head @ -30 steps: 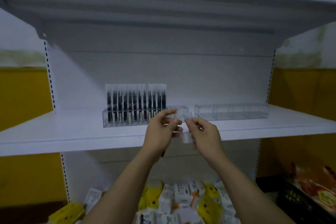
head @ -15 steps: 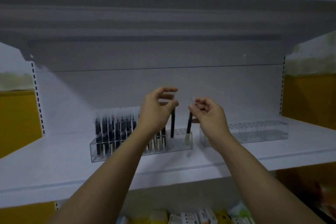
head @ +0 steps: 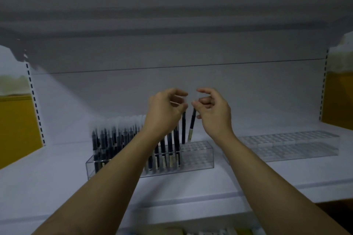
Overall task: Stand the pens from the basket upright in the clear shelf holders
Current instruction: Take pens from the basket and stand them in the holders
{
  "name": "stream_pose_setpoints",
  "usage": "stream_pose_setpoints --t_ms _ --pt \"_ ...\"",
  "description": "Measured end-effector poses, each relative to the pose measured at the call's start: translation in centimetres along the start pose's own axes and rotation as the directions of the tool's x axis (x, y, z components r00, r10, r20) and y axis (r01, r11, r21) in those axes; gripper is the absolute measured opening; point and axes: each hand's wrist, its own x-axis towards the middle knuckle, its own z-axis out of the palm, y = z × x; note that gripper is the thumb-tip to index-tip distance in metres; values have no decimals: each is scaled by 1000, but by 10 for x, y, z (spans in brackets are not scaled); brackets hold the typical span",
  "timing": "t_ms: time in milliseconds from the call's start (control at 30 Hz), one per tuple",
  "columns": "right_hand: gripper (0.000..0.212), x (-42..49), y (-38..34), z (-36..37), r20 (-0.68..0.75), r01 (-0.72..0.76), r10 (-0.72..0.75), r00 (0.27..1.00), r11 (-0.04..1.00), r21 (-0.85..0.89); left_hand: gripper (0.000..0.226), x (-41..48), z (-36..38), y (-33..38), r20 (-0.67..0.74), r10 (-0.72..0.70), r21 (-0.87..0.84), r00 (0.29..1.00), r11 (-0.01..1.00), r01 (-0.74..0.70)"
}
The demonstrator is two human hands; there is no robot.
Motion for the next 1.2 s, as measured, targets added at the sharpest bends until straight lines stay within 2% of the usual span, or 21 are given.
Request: stream_pose_setpoints --t_ms 133,233,400,500,600,700,1000,1200 --pt "26 2 8 4 -22 -6 6 1000 1000 -8 19 2 3 -6 23 -9 52 1000 999 8" --pt "26 5 9 0 20 1 0 1000 999 -50 17 3 5 -7 101 -1 172 995 985 -16" --pt "26 -4 15 -1 213 -26 60 975 987 -159 11 8 4 -6 142 0 293 990 955 -42" --pt "40 -20 20 -1 358 56 66 931 946 -319 13 15 2 -6 154 -72 316 985 949 20" --pt "53 -27 16 -8 441 88 101 892 917 -388 22 21 -3 -3 174 -138 308 975 948 79" --pt "62 -27 9 -15 506 101 145 850 898 -428 21 25 -6 3 204 -183 301 962 947 116" --pt "71 -29 2 -18 543 71 209 814 891 -449 12 20 -5 10 262 -279 300 924 934 197" --pt "74 -32 1 -20 536 30 233 811 899 -437 14 15 -1 11 249 -230 449 941 888 98"
